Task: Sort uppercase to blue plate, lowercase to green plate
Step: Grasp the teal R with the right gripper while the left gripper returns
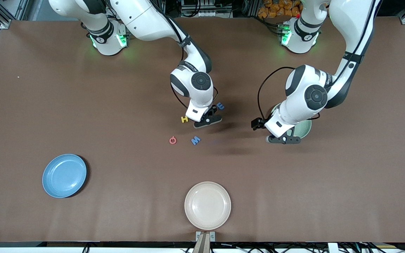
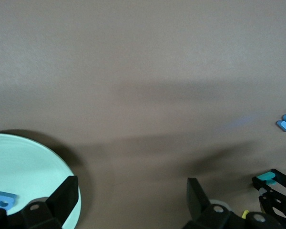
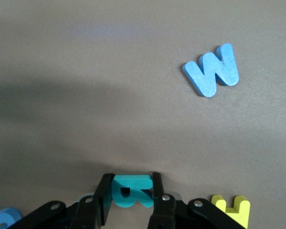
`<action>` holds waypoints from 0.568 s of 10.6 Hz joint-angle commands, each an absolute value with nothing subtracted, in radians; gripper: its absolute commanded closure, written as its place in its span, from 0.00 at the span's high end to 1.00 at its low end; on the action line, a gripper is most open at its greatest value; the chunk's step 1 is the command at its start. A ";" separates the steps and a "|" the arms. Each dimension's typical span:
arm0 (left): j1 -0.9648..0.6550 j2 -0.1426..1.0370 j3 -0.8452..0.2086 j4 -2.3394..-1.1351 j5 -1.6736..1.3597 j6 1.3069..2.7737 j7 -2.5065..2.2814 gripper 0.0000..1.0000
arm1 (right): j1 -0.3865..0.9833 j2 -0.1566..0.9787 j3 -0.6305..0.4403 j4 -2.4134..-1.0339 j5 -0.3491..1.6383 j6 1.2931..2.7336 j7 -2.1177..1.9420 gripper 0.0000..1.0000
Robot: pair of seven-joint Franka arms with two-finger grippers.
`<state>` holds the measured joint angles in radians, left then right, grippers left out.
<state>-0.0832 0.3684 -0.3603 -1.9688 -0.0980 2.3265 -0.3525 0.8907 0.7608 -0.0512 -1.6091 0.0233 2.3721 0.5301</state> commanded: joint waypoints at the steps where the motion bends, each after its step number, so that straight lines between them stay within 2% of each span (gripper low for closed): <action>1: -0.104 0.383 -0.362 -1.957 -0.078 2.316 -0.411 1.00 | 0.882 0.747 -0.055 -1.618 -0.002 2.361 0.558 0.00; 3: -0.104 0.383 -0.386 -1.953 -0.078 2.316 -0.428 1.00 | 0.855 0.721 -0.060 -1.618 0.000 2.335 0.560 0.00; 6: -0.106 0.394 -0.411 -1.951 -0.075 2.316 -0.445 1.00 | 0.841 0.667 -0.142 -1.611 0.002 2.249 0.574 0.00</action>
